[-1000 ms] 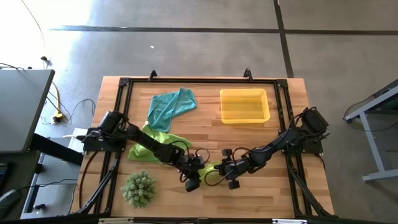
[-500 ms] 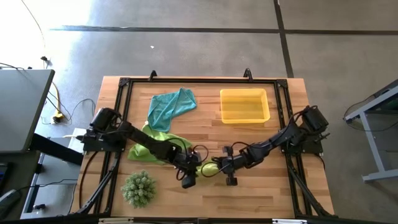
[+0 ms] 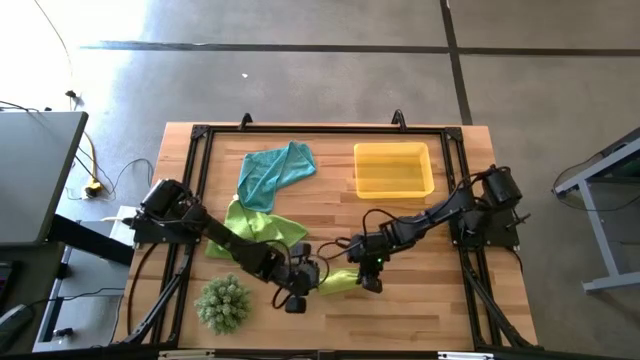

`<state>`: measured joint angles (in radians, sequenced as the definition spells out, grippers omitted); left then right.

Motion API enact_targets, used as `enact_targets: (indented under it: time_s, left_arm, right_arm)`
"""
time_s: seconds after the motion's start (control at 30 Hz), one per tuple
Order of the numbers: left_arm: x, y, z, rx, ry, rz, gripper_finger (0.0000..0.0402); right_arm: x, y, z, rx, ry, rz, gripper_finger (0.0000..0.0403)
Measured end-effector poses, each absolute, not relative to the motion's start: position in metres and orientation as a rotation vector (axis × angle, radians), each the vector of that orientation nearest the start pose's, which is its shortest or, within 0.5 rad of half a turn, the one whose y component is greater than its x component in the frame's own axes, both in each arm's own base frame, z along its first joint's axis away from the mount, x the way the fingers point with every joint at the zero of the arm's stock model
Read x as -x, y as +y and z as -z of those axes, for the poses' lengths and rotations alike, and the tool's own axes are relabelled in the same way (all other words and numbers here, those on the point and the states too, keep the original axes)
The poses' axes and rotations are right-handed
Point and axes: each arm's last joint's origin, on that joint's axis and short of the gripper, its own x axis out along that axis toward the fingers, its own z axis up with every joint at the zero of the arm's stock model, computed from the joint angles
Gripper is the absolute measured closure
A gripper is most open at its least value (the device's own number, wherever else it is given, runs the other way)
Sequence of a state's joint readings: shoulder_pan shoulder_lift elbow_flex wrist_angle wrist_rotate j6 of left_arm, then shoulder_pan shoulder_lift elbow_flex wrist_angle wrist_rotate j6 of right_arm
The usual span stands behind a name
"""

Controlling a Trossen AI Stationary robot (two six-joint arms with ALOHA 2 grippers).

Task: Roll microfiber towels into tight, uniform cylinder then place into a basket
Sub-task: Roll the light green towel

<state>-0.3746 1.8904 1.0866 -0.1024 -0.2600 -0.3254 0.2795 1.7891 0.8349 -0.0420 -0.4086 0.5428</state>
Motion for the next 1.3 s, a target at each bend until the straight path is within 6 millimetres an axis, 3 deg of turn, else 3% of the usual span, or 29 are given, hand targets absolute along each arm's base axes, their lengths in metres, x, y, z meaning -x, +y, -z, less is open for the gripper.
enact_targets:
  time_s: [0.3, 0.6, 0.93, 1.3]
  left_arm:
    - [-0.349, -0.145, -0.149, -0.13, 0.774, -0.069, 0.0286]
    - [-0.353, -0.149, -0.135, -0.085, 0.784, -0.049, 0.0286]
    - [-0.354, -0.149, -0.133, -0.063, 0.793, -0.035, 0.0286]
    - [-0.355, -0.152, -0.137, -0.222, 0.716, -0.108, 0.0286]
  right_arm:
    - [-0.305, 0.091, -0.117, -0.61, 1.18, -0.367, 0.04]
    - [-0.305, 0.089, -0.117, -0.671, 1.198, -0.324, 0.0401]
    - [-0.305, 0.089, -0.117, -0.672, 1.203, -0.32, 0.0401]
    - [-0.305, 0.089, -0.117, -0.67, 1.201, -0.317, 0.0401]
